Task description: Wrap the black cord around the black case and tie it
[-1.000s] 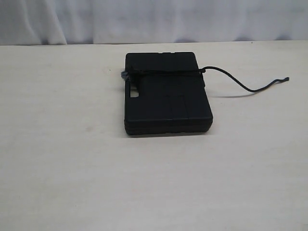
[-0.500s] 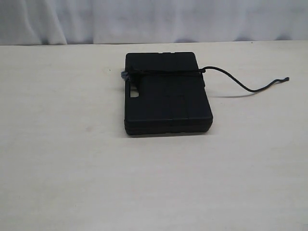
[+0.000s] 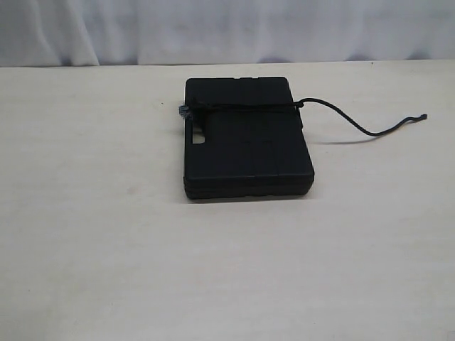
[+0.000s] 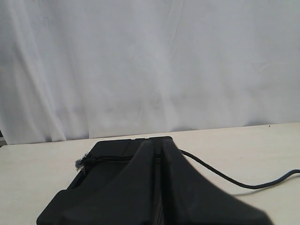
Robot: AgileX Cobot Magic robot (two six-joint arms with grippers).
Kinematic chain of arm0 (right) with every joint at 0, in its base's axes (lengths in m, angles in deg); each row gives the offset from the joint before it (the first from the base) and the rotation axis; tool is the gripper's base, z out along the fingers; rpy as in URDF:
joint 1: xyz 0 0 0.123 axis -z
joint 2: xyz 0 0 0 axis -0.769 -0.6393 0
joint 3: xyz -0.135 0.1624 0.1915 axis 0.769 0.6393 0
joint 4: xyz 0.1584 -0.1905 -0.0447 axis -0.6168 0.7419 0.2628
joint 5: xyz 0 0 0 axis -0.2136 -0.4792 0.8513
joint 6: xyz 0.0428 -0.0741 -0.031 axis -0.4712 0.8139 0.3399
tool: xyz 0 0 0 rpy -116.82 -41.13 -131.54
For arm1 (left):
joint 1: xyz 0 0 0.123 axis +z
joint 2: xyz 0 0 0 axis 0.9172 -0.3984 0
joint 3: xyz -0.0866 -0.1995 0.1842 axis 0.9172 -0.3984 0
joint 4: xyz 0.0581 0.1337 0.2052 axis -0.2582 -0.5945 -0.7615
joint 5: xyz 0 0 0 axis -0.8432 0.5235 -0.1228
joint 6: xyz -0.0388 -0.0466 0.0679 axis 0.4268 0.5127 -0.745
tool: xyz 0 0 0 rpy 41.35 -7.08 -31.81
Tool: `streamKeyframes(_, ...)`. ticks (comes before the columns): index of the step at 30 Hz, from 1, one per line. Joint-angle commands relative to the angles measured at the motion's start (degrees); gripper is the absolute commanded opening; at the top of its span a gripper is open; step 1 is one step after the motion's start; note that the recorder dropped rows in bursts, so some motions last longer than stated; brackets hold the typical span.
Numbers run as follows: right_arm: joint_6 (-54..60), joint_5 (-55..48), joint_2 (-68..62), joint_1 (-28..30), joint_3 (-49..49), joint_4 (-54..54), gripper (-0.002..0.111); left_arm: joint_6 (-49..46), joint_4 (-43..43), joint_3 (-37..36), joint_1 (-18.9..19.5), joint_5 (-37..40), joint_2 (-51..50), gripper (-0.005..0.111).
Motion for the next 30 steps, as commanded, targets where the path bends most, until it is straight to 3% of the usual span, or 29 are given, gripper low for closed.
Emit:
streamKeyframes(1, 0.0, 0.1, 0.3, -0.1, 0.3, 0.1, 0.004, -0.2, -0.4, -0.1, 0.4, 2.0, 0.5, 0.0)
streamKeyframes(24, 0.0, 0.1, 1.2, -0.1, 0.3, 0.2, 0.004, -0.2, -0.5, -0.1, 0.4, 2.0, 0.5, 0.0)
streamKeyframes(30, 6.6, 0.1, 5.6, -0.1, 0.3, 1.0, 0.004, -0.2, -0.5, -0.1, 0.4, 2.0, 0.5, 0.0)
